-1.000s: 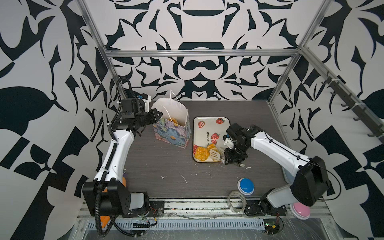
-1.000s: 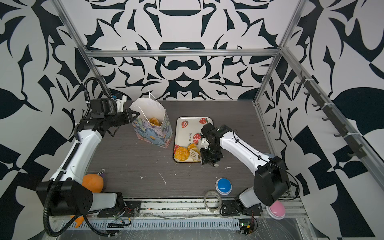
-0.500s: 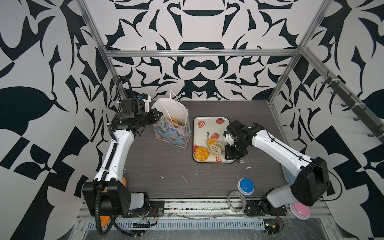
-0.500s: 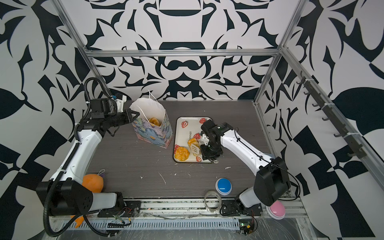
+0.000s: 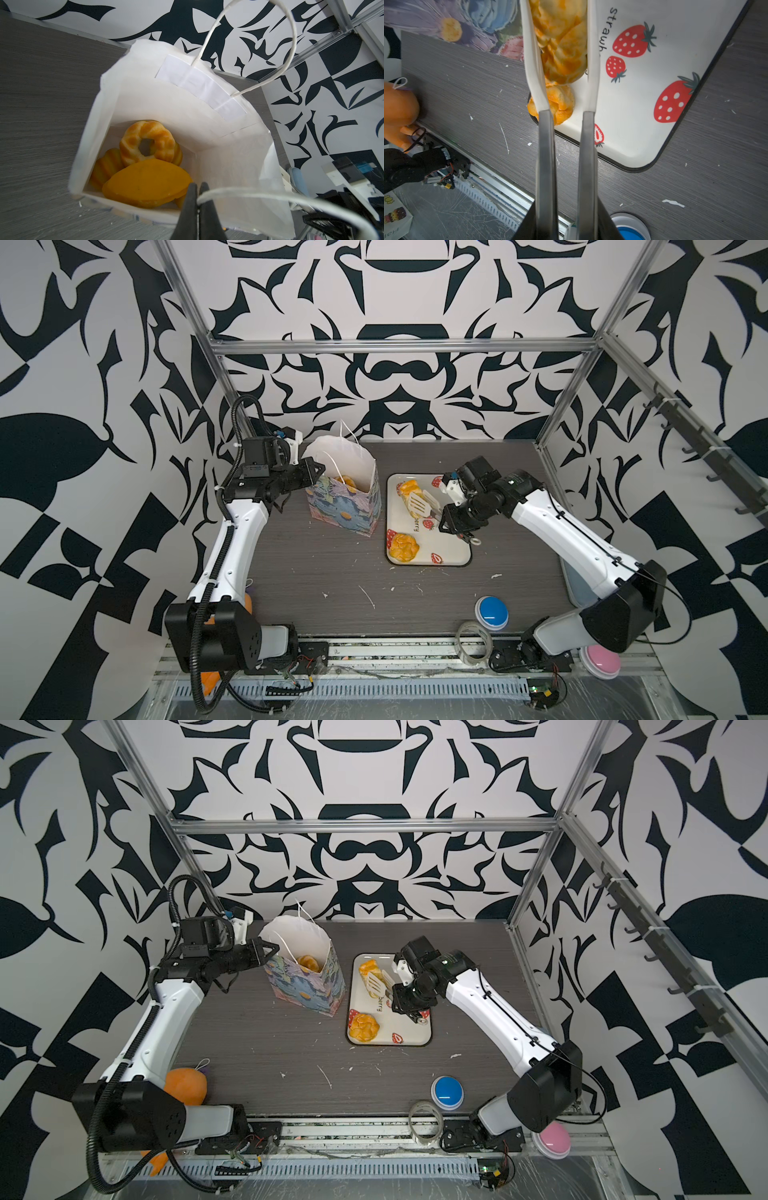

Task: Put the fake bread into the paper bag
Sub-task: 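Close the tongs on the twisted roll and lift it off the tray, then carry the twisted roll in the tongs over the bag opening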

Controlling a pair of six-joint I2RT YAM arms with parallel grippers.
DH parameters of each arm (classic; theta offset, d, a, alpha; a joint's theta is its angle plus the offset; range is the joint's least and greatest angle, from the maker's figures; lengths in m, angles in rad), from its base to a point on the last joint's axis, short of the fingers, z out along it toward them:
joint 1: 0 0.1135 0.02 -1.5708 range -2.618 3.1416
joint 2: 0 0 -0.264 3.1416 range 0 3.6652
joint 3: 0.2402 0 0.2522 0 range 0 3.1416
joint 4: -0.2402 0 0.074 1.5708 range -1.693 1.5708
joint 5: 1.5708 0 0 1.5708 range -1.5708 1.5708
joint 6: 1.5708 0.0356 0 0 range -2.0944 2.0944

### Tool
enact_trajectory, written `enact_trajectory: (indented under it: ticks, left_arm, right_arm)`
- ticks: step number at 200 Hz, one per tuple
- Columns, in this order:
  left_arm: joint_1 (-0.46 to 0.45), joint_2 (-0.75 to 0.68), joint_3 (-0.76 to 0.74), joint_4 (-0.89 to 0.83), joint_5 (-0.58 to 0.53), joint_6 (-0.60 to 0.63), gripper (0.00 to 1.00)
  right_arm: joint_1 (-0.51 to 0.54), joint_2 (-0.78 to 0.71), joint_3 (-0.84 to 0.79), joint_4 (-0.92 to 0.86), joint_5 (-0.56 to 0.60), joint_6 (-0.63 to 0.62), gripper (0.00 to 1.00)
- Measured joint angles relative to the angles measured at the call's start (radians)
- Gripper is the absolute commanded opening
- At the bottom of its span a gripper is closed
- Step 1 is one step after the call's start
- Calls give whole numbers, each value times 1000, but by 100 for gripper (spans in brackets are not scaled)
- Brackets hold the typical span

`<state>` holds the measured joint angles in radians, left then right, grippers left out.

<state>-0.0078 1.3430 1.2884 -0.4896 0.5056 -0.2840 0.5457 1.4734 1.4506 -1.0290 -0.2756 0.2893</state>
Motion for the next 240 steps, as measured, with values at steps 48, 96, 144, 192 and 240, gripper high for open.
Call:
enact_trajectory:
  ticks: [48,96,144,192,240]
  left_arm:
    - [0,0,0,0,0,0,1]
    - [0,0,0,0,0,0,2]
    - [0,0,0,0,0,0,2]
    - [0,0,0,0,0,0,2]
    - [0,0,0,0,0,0,1]
  right_arm:
    - [0,0,61,47,-46,0,35]
    - [0,-14,89,123,-116,7,35]
    - [1,-63,90,222,-196,31,36]
    - [24,-87,90,344,-249,53,36]
    - [72,-68,91,409,-256,57,36]
